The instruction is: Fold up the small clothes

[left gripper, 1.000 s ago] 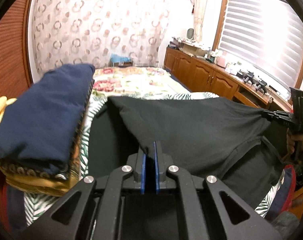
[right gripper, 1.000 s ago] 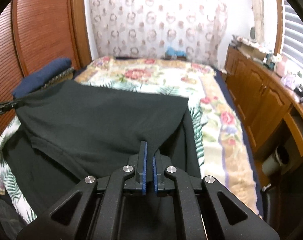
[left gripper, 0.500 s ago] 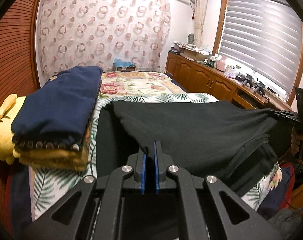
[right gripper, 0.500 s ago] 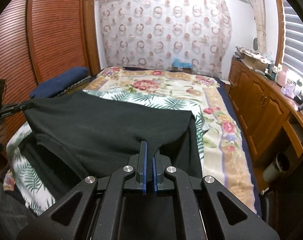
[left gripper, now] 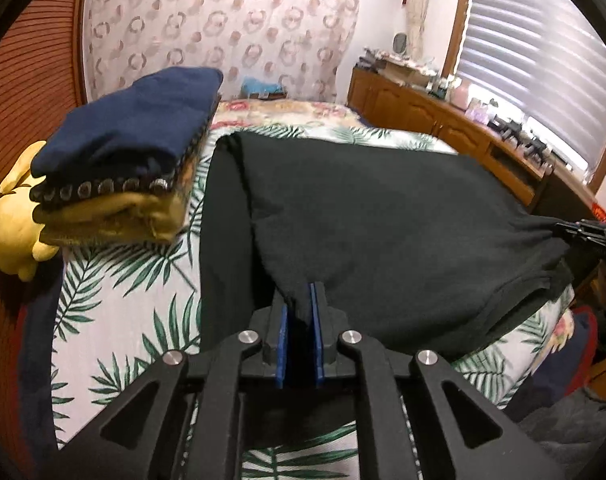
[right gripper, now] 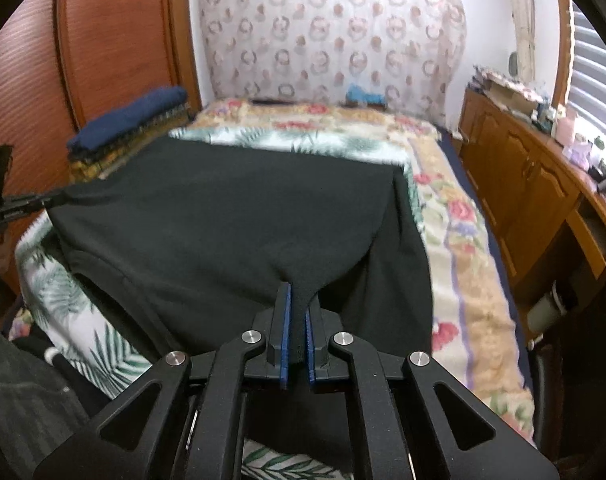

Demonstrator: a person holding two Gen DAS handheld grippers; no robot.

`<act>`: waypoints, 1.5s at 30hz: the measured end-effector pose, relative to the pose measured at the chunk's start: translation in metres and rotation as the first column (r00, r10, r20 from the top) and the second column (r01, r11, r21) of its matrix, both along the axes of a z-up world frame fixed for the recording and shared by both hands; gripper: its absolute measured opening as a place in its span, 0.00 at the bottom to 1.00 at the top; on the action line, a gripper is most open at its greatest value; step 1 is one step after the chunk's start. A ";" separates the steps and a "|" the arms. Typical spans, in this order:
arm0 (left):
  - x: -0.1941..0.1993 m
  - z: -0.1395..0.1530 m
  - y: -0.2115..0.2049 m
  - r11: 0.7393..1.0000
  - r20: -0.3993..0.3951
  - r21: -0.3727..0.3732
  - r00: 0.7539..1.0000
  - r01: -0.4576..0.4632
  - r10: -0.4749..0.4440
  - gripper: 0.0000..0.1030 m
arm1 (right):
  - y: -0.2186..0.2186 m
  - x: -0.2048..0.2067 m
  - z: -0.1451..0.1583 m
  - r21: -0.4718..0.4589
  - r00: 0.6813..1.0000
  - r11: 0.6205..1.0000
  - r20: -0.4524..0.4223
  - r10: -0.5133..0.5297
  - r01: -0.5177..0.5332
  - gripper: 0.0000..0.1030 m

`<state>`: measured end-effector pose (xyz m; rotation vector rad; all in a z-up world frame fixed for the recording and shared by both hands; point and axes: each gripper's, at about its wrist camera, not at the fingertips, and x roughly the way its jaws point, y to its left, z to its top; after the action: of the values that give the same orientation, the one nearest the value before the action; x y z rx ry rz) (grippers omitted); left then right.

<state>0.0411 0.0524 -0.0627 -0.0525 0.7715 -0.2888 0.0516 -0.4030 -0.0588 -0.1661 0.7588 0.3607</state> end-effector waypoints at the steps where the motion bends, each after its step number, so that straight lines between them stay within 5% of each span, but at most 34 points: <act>1: 0.000 0.000 -0.001 1.000 -0.004 0.007 1.000 -0.004 0.004 0.14 | 0.002 0.001 -0.005 -0.027 1.000 1.000 -0.008 -0.006 0.006 0.09; 7: -0.010 0.000 0.007 1.000 0.005 0.003 1.000 -0.029 0.029 0.39 | -0.001 0.005 0.005 -0.073 0.998 0.996 0.038 -0.047 0.050 0.30; 9: -0.010 -0.001 0.007 0.999 0.006 0.013 0.999 -0.035 0.035 0.42 | -0.002 0.006 0.014 -0.071 0.996 0.996 0.069 -0.055 0.059 0.47; 13: -0.005 -0.005 0.009 0.998 -0.011 0.020 0.998 -0.058 0.058 0.48 | 0.004 0.011 0.022 -0.054 0.995 0.997 0.095 -0.042 0.047 0.58; 27: -0.001 -0.025 0.013 0.997 -0.068 0.029 0.995 -0.068 0.070 0.49 | 0.083 0.056 -0.032 -0.025 0.996 0.996 -0.014 0.091 -0.091 0.59; 36: 0.001 -0.028 0.013 0.997 -0.074 0.032 0.995 -0.068 0.070 0.50 | 0.094 0.062 -0.056 -0.055 0.994 0.994 -0.058 0.089 -0.092 0.60; 45: 0.000 -0.030 0.010 0.996 -0.066 0.027 0.994 -0.081 0.083 0.51 | 0.101 0.061 -0.058 -0.070 0.990 0.990 -0.075 0.117 -0.122 0.72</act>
<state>0.0415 0.0620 -0.0925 -0.0707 0.8373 -0.2002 0.1129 -0.3019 -0.1172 -0.2711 0.8346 0.4539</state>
